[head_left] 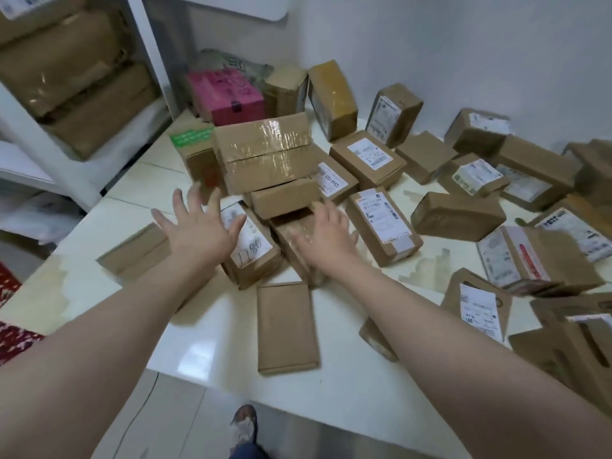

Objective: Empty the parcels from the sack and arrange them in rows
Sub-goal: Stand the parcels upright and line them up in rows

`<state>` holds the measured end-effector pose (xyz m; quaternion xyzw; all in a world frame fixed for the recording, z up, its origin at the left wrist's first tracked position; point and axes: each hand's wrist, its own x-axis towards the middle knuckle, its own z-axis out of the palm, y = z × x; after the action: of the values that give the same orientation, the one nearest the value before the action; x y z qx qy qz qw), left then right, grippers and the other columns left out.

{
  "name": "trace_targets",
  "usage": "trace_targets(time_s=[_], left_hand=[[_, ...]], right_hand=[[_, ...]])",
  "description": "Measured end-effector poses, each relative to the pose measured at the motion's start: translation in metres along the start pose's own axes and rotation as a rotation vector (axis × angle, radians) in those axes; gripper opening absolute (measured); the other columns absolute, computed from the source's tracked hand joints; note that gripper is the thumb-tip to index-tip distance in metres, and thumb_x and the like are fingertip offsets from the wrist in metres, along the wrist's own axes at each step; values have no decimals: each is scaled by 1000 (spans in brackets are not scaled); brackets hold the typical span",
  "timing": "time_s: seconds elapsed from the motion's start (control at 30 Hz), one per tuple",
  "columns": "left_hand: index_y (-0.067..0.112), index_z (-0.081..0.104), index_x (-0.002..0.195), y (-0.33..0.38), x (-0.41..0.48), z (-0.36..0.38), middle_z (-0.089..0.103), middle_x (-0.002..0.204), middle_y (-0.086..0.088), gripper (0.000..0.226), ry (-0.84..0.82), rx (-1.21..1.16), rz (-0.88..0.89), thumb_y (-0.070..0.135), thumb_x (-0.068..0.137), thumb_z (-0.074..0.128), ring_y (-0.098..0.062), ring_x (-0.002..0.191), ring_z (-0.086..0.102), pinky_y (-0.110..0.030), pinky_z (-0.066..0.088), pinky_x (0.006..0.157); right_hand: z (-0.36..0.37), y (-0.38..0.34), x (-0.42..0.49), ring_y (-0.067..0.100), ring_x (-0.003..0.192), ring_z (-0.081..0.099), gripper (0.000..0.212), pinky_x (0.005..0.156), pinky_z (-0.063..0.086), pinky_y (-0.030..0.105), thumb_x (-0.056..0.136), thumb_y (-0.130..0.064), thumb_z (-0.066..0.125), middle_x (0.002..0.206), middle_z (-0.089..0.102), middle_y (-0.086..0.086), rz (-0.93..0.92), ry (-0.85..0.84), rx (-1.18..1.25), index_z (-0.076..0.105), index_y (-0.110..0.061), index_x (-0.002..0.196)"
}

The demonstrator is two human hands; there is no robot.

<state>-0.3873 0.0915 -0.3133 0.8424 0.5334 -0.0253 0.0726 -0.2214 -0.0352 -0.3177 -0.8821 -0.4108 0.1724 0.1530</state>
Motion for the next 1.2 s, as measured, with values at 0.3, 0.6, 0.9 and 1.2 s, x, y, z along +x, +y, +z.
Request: trace_targets(time_s=[0.3,0.6,0.9,1.2], left_hand=[[39,20,154,53,108,-27,-5,166,5,61,76,182,515,61,98,9,-23,150,-18,-60,-17,115],[29,21,155,-3,93,2,-4,166,-5,72,195,176,242,67,94,15,-38,149,-10,-68,-11,113],[18,44,140,56,52,-8,28,156,-12,53,367,-191,282,48,97,43,-36,148,15,-66,2,114],[23,43,142,135,-3,2,30,155,-14,50,-79,196,289,33,93,45,-38,147,11,-58,4,119]], right_hand=[[-13,-34,86,25,142,34,63,114,29,38,100,-48,41,158,32,7,58,-24,324,26,-19,154],[11,-53,80,14,134,43,44,105,31,21,100,-40,47,149,44,-2,-252,-90,160,52,-19,139],[7,-12,23,24,150,-1,112,119,8,57,81,-59,65,162,-16,-4,-285,-157,-144,-11,-25,155],[-23,79,-21,33,148,11,70,120,14,50,98,-38,47,163,10,7,121,27,-167,10,-22,156]])
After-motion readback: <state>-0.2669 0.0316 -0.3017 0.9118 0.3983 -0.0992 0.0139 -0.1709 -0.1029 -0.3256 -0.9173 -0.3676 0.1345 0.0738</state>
